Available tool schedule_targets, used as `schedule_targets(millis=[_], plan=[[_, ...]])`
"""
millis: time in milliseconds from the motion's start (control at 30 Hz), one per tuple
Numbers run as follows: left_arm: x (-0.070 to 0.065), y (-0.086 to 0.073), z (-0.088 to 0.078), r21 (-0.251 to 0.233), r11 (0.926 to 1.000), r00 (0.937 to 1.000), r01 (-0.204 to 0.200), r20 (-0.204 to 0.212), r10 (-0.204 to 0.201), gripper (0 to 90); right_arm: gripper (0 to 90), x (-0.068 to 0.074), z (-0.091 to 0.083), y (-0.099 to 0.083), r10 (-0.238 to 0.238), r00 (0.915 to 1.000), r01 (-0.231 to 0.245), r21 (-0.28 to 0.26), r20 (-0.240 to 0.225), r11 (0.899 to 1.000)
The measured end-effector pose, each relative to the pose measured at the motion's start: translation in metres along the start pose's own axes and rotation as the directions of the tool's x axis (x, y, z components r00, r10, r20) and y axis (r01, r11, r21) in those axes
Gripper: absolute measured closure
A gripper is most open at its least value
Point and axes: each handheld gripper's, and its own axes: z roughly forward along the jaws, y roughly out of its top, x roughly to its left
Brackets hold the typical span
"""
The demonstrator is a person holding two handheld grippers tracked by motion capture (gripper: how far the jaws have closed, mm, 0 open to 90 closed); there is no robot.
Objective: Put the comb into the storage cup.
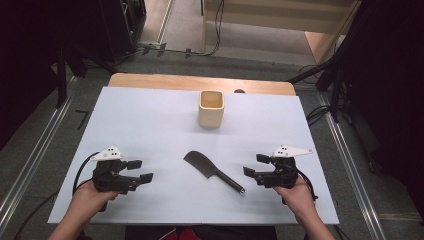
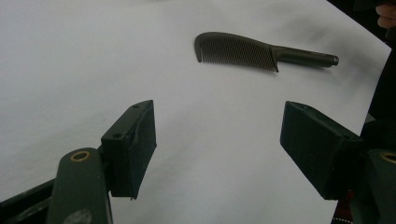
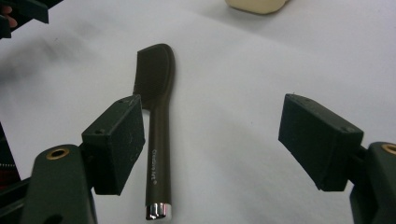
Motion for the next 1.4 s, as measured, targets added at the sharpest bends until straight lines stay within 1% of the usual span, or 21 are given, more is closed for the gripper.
schedule_targets(millis=[33, 167, 267, 333, 400, 500, 533, 600, 667, 800, 900, 1167, 1200, 1267, 1400], plan=[[0.000, 0.000, 0.000, 0.002, 1.0000, 1.0000, -0.002, 0.003, 0.002, 27.9, 20.8, -0.001, -0.003, -0.003, 0.003, 1.0000, -0.003, 0.009, 0.006, 1.000], [0.000, 0.002, 0.000, -0.005, 1.0000, 1.0000, -0.004, 0.006, 0.004, 27.8, 20.8, -0.002, -0.006, -0.006, 0.009, 0.9999, -0.010, 0.013, 0.010, 1.000], [0.000, 0.003, 0.001, 0.001, 1.0000, 1.0000, -0.007, 0.007, 0.007, 27.9, 20.8, -0.002, -0.009, -0.010, 0.021, 0.9996, -0.021, 0.016, 0.017, 1.000], [-0.001, 0.003, 0.002, 0.003, 0.9999, 0.9999, -0.015, 0.006, 0.015, 27.9, 20.8, -0.003, -0.011, -0.013, 0.018, 0.9996, -0.018, 0.023, 0.022, 1.000], [-0.001, 0.003, 0.001, 0.002, 0.9999, 0.9998, -0.014, 0.012, 0.014, 27.9, 20.8, -0.003, -0.013, -0.015, 0.021, 0.9995, -0.021, 0.026, 0.024, 0.999], [0.000, 0.000, -0.002, -0.004, 0.9998, 0.9998, -0.018, 0.012, 0.018, 27.9, 20.8, -0.003, -0.015, -0.018, 0.021, 0.9992, -0.022, 0.030, 0.032, 0.999], [0.000, 0.000, -0.002, -0.013, 0.9998, 0.9998, -0.012, 0.014, 0.012, 27.8, 20.8, -0.003, -0.015, -0.019, 0.027, 0.9990, -0.028, 0.030, 0.035, 0.999], [0.002, 0.000, -0.003, -0.025, 0.9997, 0.9999, -0.002, 0.015, 0.002, 27.9, 20.8, -0.004, -0.016, -0.020, 0.026, 0.9990, -0.027, 0.025, 0.036, 0.999], [0.003, 0.002, -0.002, -0.028, 0.9996, 0.9999, -0.005, 0.012, 0.006, 27.8, 20.8, -0.004, -0.016, -0.020, 0.025, 0.9990, -0.026, 0.025, 0.038, 0.999], [0.004, 0.002, 0.001, -0.011, 0.9998, 0.9998, -0.018, 0.002, 0.018, 27.9, 20.8, -0.003, -0.015, -0.020, 0.041, 0.9987, -0.041, 0.029, 0.031, 0.999], [0.004, 0.003, 0.002, -0.012, 0.9997, 0.9998, -0.020, 0.006, 0.020, 27.9, 20.8, -0.001, -0.014, -0.018, 0.042, 0.9988, -0.043, 0.028, 0.025, 0.999], [0.005, 0.003, 0.002, -0.011, 0.9998, 0.9998, -0.019, 0.006, 0.019, 27.9, 20.8, 0.004, -0.012, -0.016, 0.027, 0.9993, -0.028, 0.023, 0.026, 0.999], [0.005, 0.003, 0.002, -0.011, 0.9998, 0.9998, -0.019, 0.006, 0.019, 27.9, 20.8, 0.005, -0.011, -0.015, 0.018, 0.9995, -0.018, 0.023, 0.025, 1.000], [0.005, 0.003, 0.002, -0.010, 0.9998, 0.9998, -0.018, 0.006, 0.018, 27.9, 20.8, 0.007, -0.010, -0.014, 0.014, 0.9996, -0.015, 0.027, 0.023, 1.000], [0.005, 0.003, 0.003, -0.009, 0.9998, 0.9998, -0.016, 0.006, 0.016, 27.9, 20.8, 0.009, -0.007, -0.012, 0.003, 0.9994, -0.004, 0.028, 0.035, 1.000]])
